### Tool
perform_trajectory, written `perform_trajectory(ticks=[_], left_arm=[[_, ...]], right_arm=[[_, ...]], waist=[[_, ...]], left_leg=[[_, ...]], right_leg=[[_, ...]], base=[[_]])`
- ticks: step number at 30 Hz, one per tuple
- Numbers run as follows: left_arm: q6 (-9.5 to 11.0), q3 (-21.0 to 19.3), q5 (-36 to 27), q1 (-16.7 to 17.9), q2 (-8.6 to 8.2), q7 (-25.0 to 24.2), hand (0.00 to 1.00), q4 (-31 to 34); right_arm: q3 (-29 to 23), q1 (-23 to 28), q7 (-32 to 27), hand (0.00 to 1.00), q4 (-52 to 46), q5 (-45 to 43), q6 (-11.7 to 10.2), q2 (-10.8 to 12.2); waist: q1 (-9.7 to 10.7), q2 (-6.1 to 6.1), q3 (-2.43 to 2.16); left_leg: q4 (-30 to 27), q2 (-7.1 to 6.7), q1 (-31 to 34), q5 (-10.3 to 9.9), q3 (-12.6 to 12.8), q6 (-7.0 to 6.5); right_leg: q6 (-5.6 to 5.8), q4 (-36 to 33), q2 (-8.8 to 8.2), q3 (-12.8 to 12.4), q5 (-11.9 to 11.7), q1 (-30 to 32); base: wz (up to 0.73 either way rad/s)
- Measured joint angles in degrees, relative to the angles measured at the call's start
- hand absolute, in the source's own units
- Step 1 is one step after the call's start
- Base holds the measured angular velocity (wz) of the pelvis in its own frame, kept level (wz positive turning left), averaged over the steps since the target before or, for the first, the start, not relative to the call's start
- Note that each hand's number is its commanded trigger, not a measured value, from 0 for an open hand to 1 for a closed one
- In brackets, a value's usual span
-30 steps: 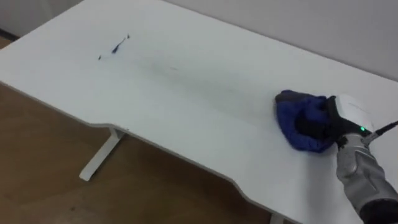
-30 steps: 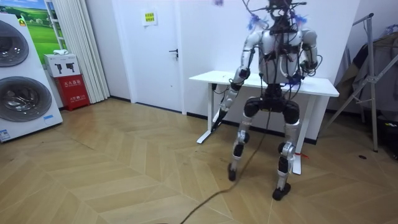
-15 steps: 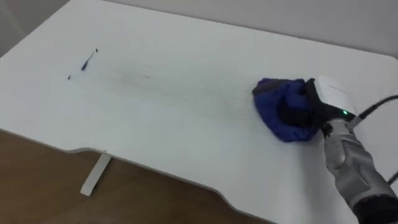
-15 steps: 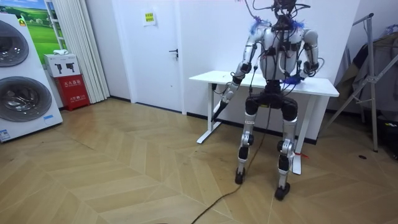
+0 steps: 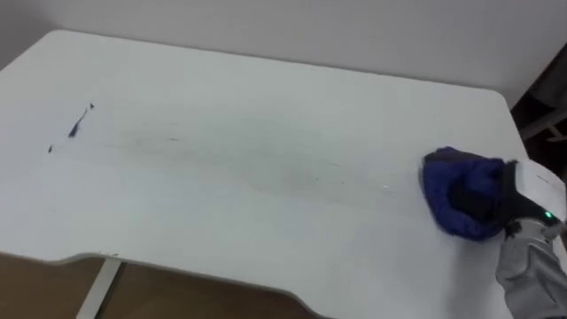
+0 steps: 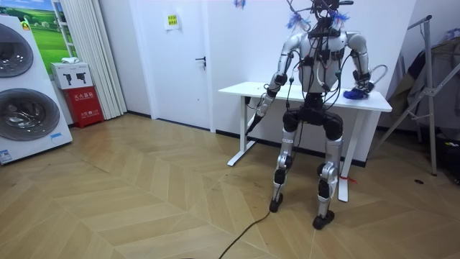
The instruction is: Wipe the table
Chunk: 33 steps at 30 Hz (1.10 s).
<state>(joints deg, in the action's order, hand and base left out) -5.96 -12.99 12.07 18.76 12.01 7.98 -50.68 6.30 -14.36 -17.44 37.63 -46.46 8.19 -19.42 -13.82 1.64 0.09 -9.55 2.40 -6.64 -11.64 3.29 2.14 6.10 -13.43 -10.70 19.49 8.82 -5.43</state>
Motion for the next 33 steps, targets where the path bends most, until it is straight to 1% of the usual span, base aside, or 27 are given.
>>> perform_trajectory(ticks=[1,2,3,4,5,6,7,8,10,12,13,14,15,16,17,18,19,20,25,26,28,29,30,31,33], left_arm=[[-0.08,0.18,-0.02,-0.84,-0.51,-0.30,0.00,-0.05],[-0.20,0.23,-0.02,-1.32,-1.17,-0.69,0.00,-0.05],[-0.33,0.33,-0.03,-1.57,-1.42,-0.92,0.00,-0.09],[-0.58,0.86,-0.05,-1.76,-1.65,-1.13,0.00,-0.08],[-0.93,0.92,-0.05,-1.40,-1.63,-1.36,0.00,-0.09],[-1.23,0.93,-0.09,-1.15,-1.56,-1.36,0.00,-0.11],[-1.53,0.89,-0.11,-0.72,-1.42,-1.38,0.00,-0.33],[-2.07,0.86,-0.02,0.46,-1.46,-1.48,0.00,-0.39],[-3.03,0.85,0.01,2.36,-1.51,-2.14,0.00,-0.39],[-3.59,0.67,0.00,3.35,-1.48,-2.29,0.00,-0.39],[-3.61,0.38,-0.03,3.55,-1.47,-2.40,0.00,-0.38],[-3.60,0.13,-0.14,3.54,-1.46,-2.51,0.00,-0.38],[-3.60,0.10,-0.20,3.49,-1.44,-2.50,0.00,-0.35],[-3.49,0.10,-0.27,3.64,-1.44,-2.48,0.00,-0.31],[-3.28,0.12,-0.25,3.32,-1.45,-2.48,0.00,-0.31],[-3.08,0.12,-0.24,3.14,-1.45,-2.48,0.00,-0.26],[-2.62,0.12,-0.19,2.87,-1.45,-2.48,0.00,0.11],[-2.29,0.12,-0.13,2.23,-1.45,-2.47,0.00,0.16],[-2.17,0.18,-0.11,0.44,-1.46,-2.48,0.00,0.15],[-2.20,0.18,-0.11,0.12,-1.46,-2.47,0.00,0.15],[-2.30,0.17,-0.09,0.06,-1.47,-2.48,0.00,0.16],[-2.45,0.17,-0.08,-0.08,-1.54,-2.47,0.00,0.18],[-2.57,0.17,-0.06,-0.14,-1.58,-2.47,0.00,0.19],[-2.93,0.17,0.02,-0.11,-1.64,-2.46,0.00,0.34],[-3.71,0.17,0.00,-0.04,-1.64,-2.37,0.00,0.98]], right_arm=[[2.96,-2.11,1.60,1.00,-2.65,-1.73,0.61,0.68],[6.10,-4.46,2.69,1.00,-3.87,-3.32,0.40,1.59],[6.91,-5.19,3.31,1.00,-4.31,-3.71,0.24,1.99],[8.34,-6.21,4.23,1.00,-5.02,-4.00,-0.14,2.46],[8.67,-6.91,5.10,1.00,-5.13,-4.08,-0.63,3.09],[8.67,-7.11,5.22,1.00,-5.12,-4.09,-0.72,3.41],[8.67,-7.15,5.24,1.00,-5.06,-4.07,-0.84,3.63],[8.66,-7.15,5.49,1.00,-4.83,-4.40,-0.86,3.60],[8.32,-6.54,5.70,1.00,-4.48,-5.61,-0.74,3.53],[7.80,-4.46,5.70,1.00,-4.40,-5.58,-0.54,3.04],[7.32,-2.78,5.67,1.00,-4.19,-5.28,-0.67,2.56],[6.31,-1.88,5.52,1.00,-4.55,-4.05,-1.37,2.48],[6.17,-1.67,5.57,1.00,-4.51,-3.46,-1.51,2.36],[5.90,-1.03,5.64,1.00,-4.48,-2.82,-1.94,2.16],[5.81,-0.44,5.64,1.00,-4.49,-2.27,-2.19,2.11],[5.78,-0.15,5.67,1.00,-4.49,-2.08,-2.30,2.10],[5.79,0.24,5.84,1.00,-4.48,-1.68,-2.41,2.10],[5.79,0.31,6.12,1.00,-4.41,-1.18,-2.41,2.10],[5.85,0.44,6.83,1.00,-2.44,-0.95,-2.60,2.14],[5.83,0.51,7.15,1.00,-2.03,-0.98,-2.55,2.11],[5.78,1.23,7.72,1.00,-2.02,-1.07,-2.33,2.13],[5.70,1.63,7.82,0.38,-2.12,-1.12,-2.29,2.14],[5.53,1.91,7.84,0.38,-2.17,-1.10,-2.26,2.14],[5.24,2.36,7.84,0.00,-2.23,-1.04,-2.14,2.14],[4.80,2.80,7.78,0.00,-2.08,-0.97,-2.06,2.20]], waist=[[-1.02,-0.26,0.50],[-1.99,-0.52,0.95],[-2.72,-0.61,1.02],[-4.20,-0.71,1.09],[-5.84,-0.76,1.09],[-6.29,-0.70,1.06],[-6.86,-0.53,0.97],[-7.08,-0.28,0.81],[-6.78,-0.32,0.82],[-6.42,-0.40,0.82],[-5.80,-0.44,0.78],[-4.77,-0.54,0.73],[-4.38,-0.63,0.65],[-3.76,-0.83,0.47],[-3.43,-1.02,0.24],[-3.32,-1.08,0.16],[-2.79,-1.08,-0.05],[-2.31,-1.06,-0.09],[-1.90,-0.93,0.03],[-1.81,-0.52,0.04],[-1.88,0.01,-0.17],[-1.83,0.19,-0.19],[-1.83,0.25,-0.22],[-1.87,0.28,-0.25],[-1.85,0.18,-0.23]], left_leg=[[-0.05,0.11,0.38,0.00,0.00,0.00],[-0.03,0.13,0.67,-0.01,-0.09,-0.02],[-0.07,0.13,0.88,0.02,-0.09,-0.06],[-0.11,0.15,1.24,0.03,-0.26,-0.08],[-0.30,0.15,1.53,0.04,-0.68,-0.09],[-0.48,0.14,1.85,0.04,-1.08,-0.09],[-0.97,0.09,2.50,0.04,-2.03,-0.10],[-1.30,0.04,2.99,0.05,-2.65,-0.11],[-1.82,0.01,3.08,0.09,-3.36,-0.14],[-1.94,-0.01,3.02,0.11,-3.97,-0.15],[-1.97,-0.05,2.97,0.11,-4.49,-0.15],[-1.99,-0.08,2.95,0.12,-5.11,-0.16],[-2.00,-0.08,2.86,0.11,-5.15,-0.16],[-1.98,-0.08,2.55,0.11,-5.15,-0.16],[-1.83,-0.08,2.15,0.11,-4.98,-0.16],[-1.77,-0.08,2.00,0.11,-4.86,-0.16],[-1.73,-0.09,1.90,0.11,-4.79,-0.16],[-1.75,-0.09,1.70,0.11,-4.69,-0.16],[-1.70,-0.07,1.11,0.06,-3.70,-0.15],[-1.52,-0.06,1.13,0.02,-3.65,-0.14],[-1.60,-0.07,1.01,-0.01,-3.55,-0.13],[-1.74,-0.07,0.99,-0.03,-3.53,-0.12],[-1.76,-0.07,0.99,-0.03,-3.53,-0.12],[-1.78,-0.07,0.91,-0.03,-3.55,-0.12],[-1.81,-0.07,0.48,-0.03,-3.66,-0.13]], right_leg=[[0.01,0.05,0.13,0.06,0.01,0.46],[0.01,0.29,0.21,0.09,0.01,0.57],[-0.03,0.60,0.26,0.09,-0.01,0.61],[-0.16,0.81,0.35,0.08,-0.11,0.65],[-0.17,0.81,0.35,0.29,-0.11,0.60],[-0.17,0.82,0.33,0.61,-0.11,0.53],[-0.17,0.81,0.28,1.30,-0.12,0.41],[-0.17,0.82,0.23,1.91,-0.11,0.47],[-0.17,0.83,0.21,2.67,-0.11,0.35],[-0.17,0.88,0.21,3.26,-0.11,-0.22],[-0.16,0.88,0.15,4.11,-0.11,-0.71],[-0.15,0.91,0.13,4.52,-0.10,-1.09],[-0.15,0.92,0.13,4.49,-0.10,-1.22],[-0.15,0.94,0.13,4.47,-0.10,-1.50],[-0.13,0.94,0.12,4.43,-0.09,-1.75],[-0.11,0.94,0.10,4.40,-0.08,-1.85],[-0.06,0.92,0.06,4.37,-0.04,-2.00],[-0.06,0.91,0.06,4.21,-0.04,-1.99],[-0.06,0.92,0.02,3.94,-0.04,-2.38],[-0.06,1.00,0.04,3.95,-0.04,-2.49],[-0.08,1.72,0.17,3.98,-0.06,-3.01],[-0.11,1.83,0.22,3.97,-0.13,-3.15],[-0.11,1.83,0.22,3.93,-0.13,-3.15],[-0.11,1.83,0.24,3.92,-0.14,-3.25],[-0.12,1.83,0.25,3.93,-0.14,-3.73]], base=[[-0.10],[0.00],[0.05],[0.08],[0.15],[0.31],[0.37],[0.34],[0.22],[0.22],[0.28],[0.26],[0.14],[0.00],[-0.06],[-0.07],[-0.04],[-0.05],[-0.10],[0.00],[0.00],[0.00],[0.00],[0.00],[0.02]])
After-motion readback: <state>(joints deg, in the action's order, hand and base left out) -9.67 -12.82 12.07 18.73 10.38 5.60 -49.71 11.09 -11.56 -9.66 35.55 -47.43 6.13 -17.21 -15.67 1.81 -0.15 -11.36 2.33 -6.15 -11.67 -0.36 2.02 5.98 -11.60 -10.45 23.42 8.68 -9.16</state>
